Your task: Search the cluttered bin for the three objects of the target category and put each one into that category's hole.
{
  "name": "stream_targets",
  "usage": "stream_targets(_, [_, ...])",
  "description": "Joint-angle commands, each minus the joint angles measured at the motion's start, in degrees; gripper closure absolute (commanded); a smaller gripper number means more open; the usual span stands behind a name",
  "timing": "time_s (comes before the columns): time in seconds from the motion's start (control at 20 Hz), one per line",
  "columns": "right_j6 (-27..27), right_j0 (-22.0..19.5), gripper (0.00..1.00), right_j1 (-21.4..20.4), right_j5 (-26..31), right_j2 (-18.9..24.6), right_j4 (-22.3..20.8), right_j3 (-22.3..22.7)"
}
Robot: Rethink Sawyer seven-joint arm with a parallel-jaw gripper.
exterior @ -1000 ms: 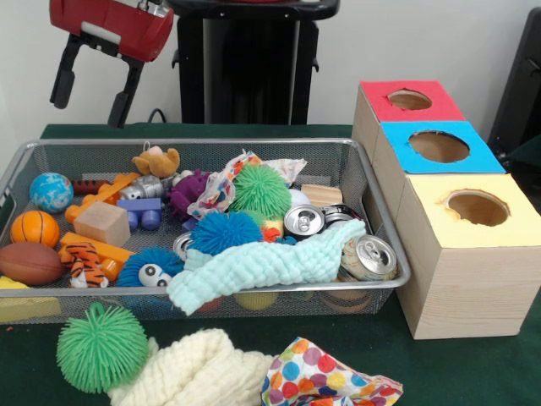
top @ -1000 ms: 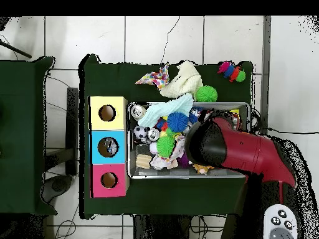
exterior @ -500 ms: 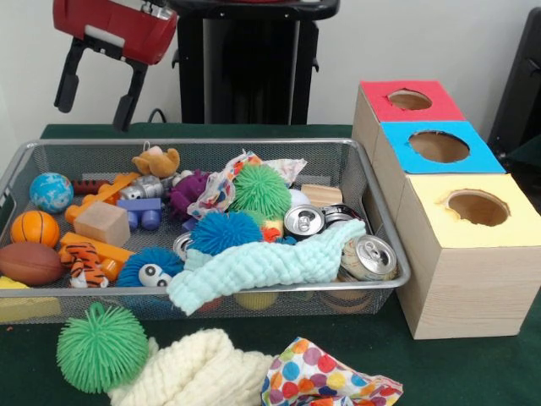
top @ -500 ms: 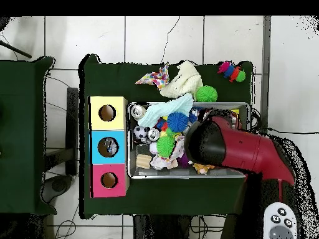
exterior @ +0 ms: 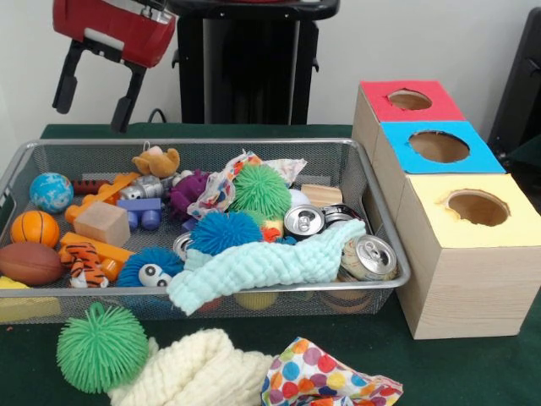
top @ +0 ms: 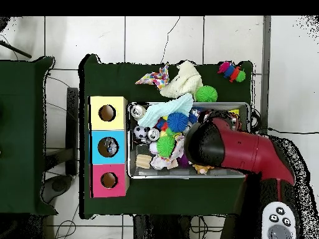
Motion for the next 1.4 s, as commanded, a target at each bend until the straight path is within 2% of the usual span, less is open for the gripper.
stream_targets(0.05, [-3.29, 0.04, 0.00, 1.61, 4.38, 3.94, -5.08, 2.67])
stream_targets(0.2, [-1.65, 1.45, 0.00, 2.36, 4.02, 3.46, -5.51, 2.17])
stream_targets(0.35, [3.27, 3.56, 0.00, 3.56, 3.71, 1.71, -4.40, 1.72])
stream_targets(0.6, [11.03, 6.20, 0.00, 5.83, 4.55, -0.20, 0.13, 1.29])
stream_targets(0.8, [17.62, 7.96, 0.00, 7.94, 2.12, -1.80, 5.26, 2.12])
stream_targets(1.4, [18.61, 9.15, 0.00, 9.48, -1.58, -3.73, 12.85, 4.58])
